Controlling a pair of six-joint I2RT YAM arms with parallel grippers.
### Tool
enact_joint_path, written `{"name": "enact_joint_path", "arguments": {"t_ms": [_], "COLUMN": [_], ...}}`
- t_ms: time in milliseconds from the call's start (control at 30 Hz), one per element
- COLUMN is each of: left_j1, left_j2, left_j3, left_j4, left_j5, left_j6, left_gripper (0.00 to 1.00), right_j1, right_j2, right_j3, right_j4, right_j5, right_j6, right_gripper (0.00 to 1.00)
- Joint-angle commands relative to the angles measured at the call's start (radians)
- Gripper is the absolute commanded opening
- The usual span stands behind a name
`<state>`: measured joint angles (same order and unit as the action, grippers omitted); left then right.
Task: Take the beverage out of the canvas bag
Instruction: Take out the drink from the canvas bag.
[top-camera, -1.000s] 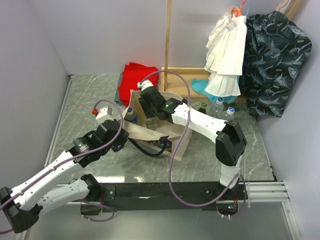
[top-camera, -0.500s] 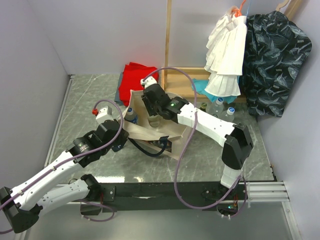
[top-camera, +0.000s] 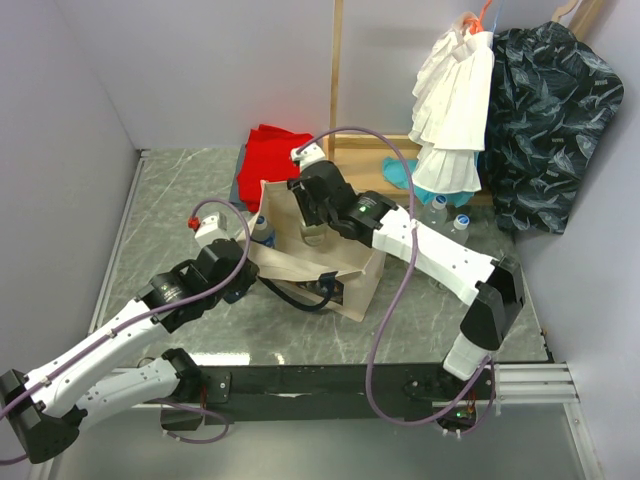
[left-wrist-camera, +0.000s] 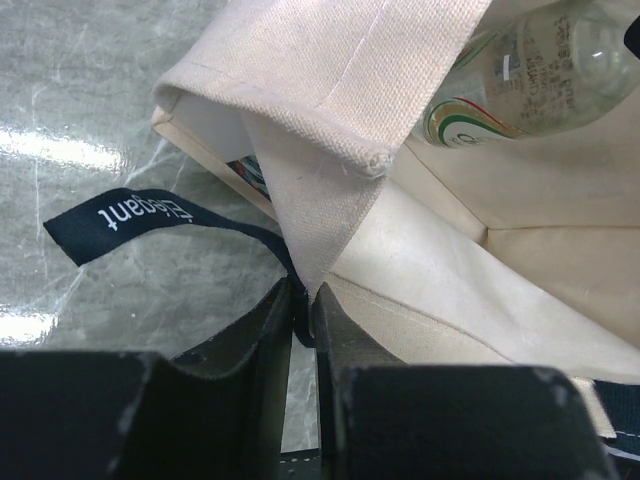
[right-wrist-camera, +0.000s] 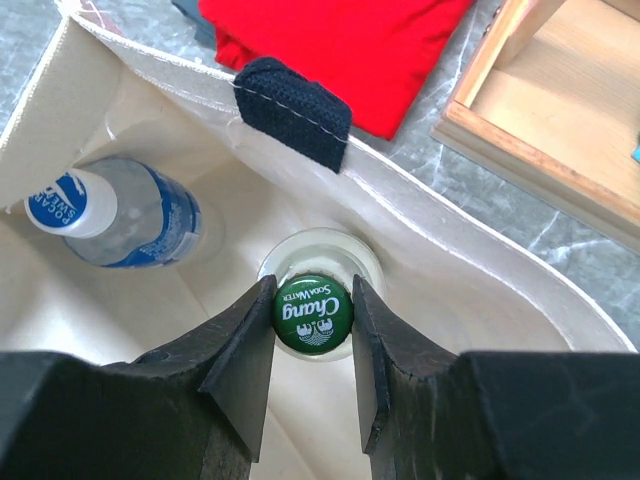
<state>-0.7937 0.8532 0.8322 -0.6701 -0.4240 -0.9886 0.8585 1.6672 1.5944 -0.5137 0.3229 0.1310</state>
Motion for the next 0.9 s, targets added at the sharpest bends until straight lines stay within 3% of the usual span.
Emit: {"name": "enact_joint_path", "arguments": {"t_ms": [0, 867], "left_j1": [-0.002, -0.002], "left_j2": [0.0, 0.004], "left_j3": [0.008, 0.002], "left_j4": [-0.01, 0.0], "left_j5": [0.004, 0.008], "left_j6": [0.021, 0.019], "left_gripper": [0.19, 0.19], "right_j1": [-0.004, 0.004], "right_j2": [-0.099, -0.202], "right_j3": [0.03, 0.098], "right_j4": [0.083, -0.032], "right_j5": [0.047, 0.015], "right_j6": [-0.027, -0.041], "right_gripper": [0.0, 0.0]}}
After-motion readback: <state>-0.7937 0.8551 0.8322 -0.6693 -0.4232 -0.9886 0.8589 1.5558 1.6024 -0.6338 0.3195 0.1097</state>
